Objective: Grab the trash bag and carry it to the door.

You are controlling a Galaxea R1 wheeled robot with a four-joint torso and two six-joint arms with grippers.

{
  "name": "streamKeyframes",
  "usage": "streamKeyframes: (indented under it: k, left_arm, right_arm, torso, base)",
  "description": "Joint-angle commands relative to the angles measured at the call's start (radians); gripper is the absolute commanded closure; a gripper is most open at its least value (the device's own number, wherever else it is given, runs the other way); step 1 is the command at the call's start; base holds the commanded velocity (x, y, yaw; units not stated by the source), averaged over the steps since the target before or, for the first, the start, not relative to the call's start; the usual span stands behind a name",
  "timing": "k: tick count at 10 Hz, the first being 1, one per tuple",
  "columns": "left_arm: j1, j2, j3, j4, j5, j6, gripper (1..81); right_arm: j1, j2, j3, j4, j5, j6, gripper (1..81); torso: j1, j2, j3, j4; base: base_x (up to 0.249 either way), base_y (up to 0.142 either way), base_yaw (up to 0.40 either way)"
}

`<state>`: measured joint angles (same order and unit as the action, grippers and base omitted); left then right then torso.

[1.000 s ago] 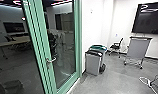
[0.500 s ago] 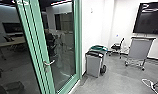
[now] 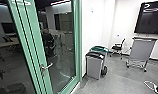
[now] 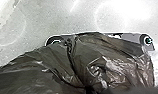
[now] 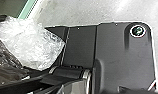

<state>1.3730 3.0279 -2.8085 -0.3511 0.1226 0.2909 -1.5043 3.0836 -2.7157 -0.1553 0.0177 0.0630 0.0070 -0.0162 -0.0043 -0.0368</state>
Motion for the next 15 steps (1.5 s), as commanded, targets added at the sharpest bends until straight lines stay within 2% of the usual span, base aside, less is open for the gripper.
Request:
streamKeyframes:
  k: [1,15]
  left_arm:
    - [-0.073,-0.006,-0.003,0.001,0.060,0.005,81.1]
    - [-0.071,-0.001,-0.003,0.003,0.060,0.007,81.1]
  right_arm:
    - [0.049,0.014,0.007,-0.012,-0.047,-0.005,1.0]
    - [0.048,0.013,0.005,-0.012,-0.047,-0.005,1.0]
  torso:
    - [0.000,0.000,0.000,0.000]
    - [0.000,0.000,0.000,0.000]
  base:
    - [0.163,0.000,0.000]
    - [0.158,0.000,0.000]
